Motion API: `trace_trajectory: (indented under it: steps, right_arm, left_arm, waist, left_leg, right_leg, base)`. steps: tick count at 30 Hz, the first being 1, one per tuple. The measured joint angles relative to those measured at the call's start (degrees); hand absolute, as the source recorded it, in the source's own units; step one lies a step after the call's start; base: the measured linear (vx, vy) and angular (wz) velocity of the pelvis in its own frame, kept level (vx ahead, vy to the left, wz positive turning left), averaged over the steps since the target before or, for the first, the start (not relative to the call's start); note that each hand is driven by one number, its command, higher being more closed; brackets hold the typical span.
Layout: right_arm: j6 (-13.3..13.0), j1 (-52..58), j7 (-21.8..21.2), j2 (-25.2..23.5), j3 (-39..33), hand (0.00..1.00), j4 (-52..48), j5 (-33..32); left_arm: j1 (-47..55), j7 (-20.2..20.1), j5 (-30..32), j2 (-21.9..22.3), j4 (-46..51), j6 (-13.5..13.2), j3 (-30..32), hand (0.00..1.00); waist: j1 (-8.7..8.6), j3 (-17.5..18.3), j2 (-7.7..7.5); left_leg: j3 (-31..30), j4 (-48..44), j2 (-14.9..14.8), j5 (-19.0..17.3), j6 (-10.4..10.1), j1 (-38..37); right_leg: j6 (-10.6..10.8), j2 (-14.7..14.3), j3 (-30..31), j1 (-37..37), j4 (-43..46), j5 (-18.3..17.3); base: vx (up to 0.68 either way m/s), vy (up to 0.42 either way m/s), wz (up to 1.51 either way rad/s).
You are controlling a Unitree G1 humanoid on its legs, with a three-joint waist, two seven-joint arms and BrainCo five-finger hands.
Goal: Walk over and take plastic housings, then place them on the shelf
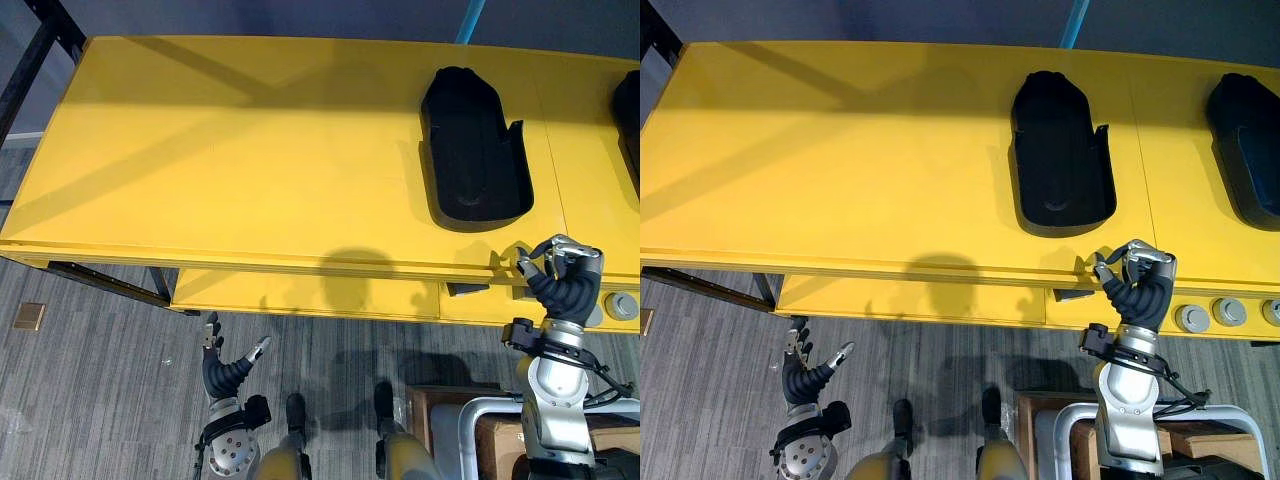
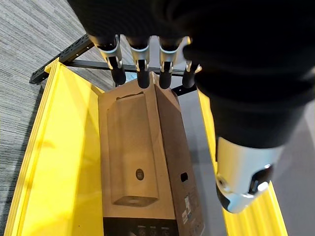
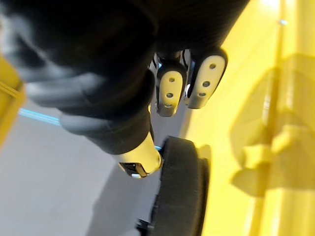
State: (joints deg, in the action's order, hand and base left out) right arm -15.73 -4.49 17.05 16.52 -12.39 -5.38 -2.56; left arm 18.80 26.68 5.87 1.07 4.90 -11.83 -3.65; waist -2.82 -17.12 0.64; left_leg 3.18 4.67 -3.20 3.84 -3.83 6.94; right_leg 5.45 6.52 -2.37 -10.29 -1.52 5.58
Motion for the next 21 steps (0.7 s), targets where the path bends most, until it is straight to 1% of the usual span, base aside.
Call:
trace_trajectory:
  steps: [4, 7, 9, 13, 16, 21]
  right_arm:
    - [1.0, -5.3, 0.5, 1.9, 1.4, 1.0, 6.1, -0.1]
    - [1.4, -8.8, 1.3, 2.0, 2.3, 1.0, 10.5, -0.2]
    - [1.7, -11.3, 1.9, 2.2, 2.4, 1.0, 13.0, -0.5]
    - [2.1, -14.5, 2.5, 4.6, 3.6, 1.0, 16.2, -1.7]
    - [2.1, -17.1, 2.7, 5.8, 4.1, 1.0, 18.5, -1.7]
    - [2.2, -19.9, 2.7, 6.3, 4.7, 1.0, 20.9, -1.8]
  left_arm:
    - [0.0, 0.0, 0.0, -0.2, -0.2, 0.0, -0.2, 0.0]
    - [0.0, 0.1, -0.1, -0.8, -0.5, -0.1, -0.4, 0.0]
    - [0.0, 0.1, -0.1, -1.2, -0.5, -0.2, -0.8, 0.0]
    - [0.2, 0.2, -0.2, -1.3, -0.5, -0.3, -1.4, 0.0]
    - [0.3, 0.4, -0.2, -1.4, -0.5, -0.3, -1.9, 0.0]
    - [0.3, 0.4, -0.2, -1.3, -0.5, -0.3, -2.4, 0.0]
  waist:
    - [0.44, 0.0, 0.05]
    - [0.99, 0.1, 0.1]
    - [1.06, 0.2, 0.32]
    - [1.57, 0.3, 0.56]
    - [1.91, 0.2, 1.05]
    - [2.3, 0.2, 1.57]
  left_leg:
    - [-0.5, -0.4, 0.1, 0.1, 0.1, 0.6]
    - [-1.0, -0.8, 0.1, 0.1, 0.1, 1.1]
    - [-1.8, -1.1, 0.3, 0.1, 0.1, 1.7]
    - [-2.1, -1.3, 0.4, 0.1, 0.2, 2.0]
    - [-2.7, -1.3, 0.7, 0.2, 0.3, 2.1]
    - [-2.9, -1.3, 0.7, 0.3, 0.3, 2.2]
  right_leg:
    - [0.0, 0.1, -0.1, -0.2, 0.0, 0.0]
    - [0.0, 0.1, -0.3, -0.3, 0.0, 0.0]
    - [-0.1, 0.2, -1.2, -0.3, 0.0, 0.0]
    - [-0.1, 0.4, -1.4, -0.3, 0.1, 0.0]
    - [-0.1, 0.5, -1.6, -0.3, 0.2, 0.0]
    - [-0.2, 0.4, -1.8, -0.3, 0.2, 0.0]
  base:
    - [0.02, 0.029, 0.07]
    - [0.02, 0.024, 0.08]
    - [0.01, 0.028, 0.16]
    - [0.01, 0.022, 0.06]
    - [0.01, 0.032, 0.04]
    - [0.0, 0.007, 0.01]
